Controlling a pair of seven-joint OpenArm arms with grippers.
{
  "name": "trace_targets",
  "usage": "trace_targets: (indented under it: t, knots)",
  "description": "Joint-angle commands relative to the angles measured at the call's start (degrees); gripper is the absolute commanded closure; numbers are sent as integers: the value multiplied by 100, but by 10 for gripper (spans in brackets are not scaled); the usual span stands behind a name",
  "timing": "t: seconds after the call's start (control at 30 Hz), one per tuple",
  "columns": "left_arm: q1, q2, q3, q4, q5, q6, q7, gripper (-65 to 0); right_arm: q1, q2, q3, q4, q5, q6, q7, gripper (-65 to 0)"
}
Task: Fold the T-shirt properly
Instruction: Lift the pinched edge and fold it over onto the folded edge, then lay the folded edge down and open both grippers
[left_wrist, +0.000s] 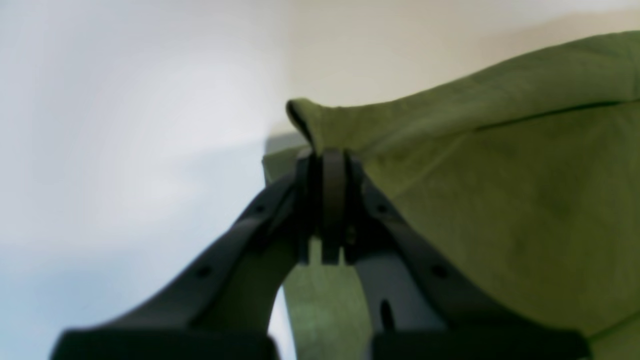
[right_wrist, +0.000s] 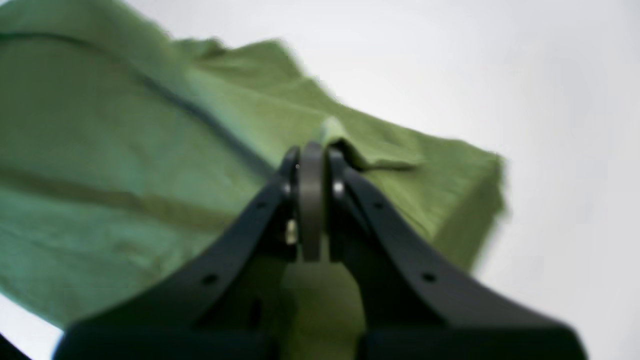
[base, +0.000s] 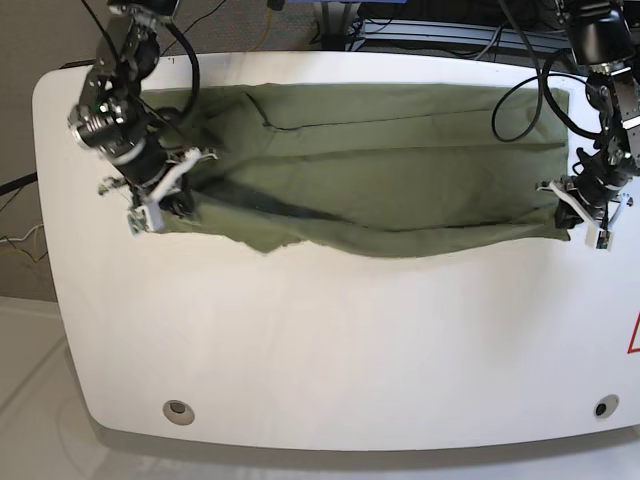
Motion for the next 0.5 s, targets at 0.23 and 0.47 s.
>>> trace_targets:
  t: [0.23,0.47]
  knots:
    - [488,-199,-256,942,-202,12,295,0,-323,52,194,452,46,34,89,0]
    - [823,-328,-351,1231,-156,20,256,0,-498,68,173,361,39,11,88,0]
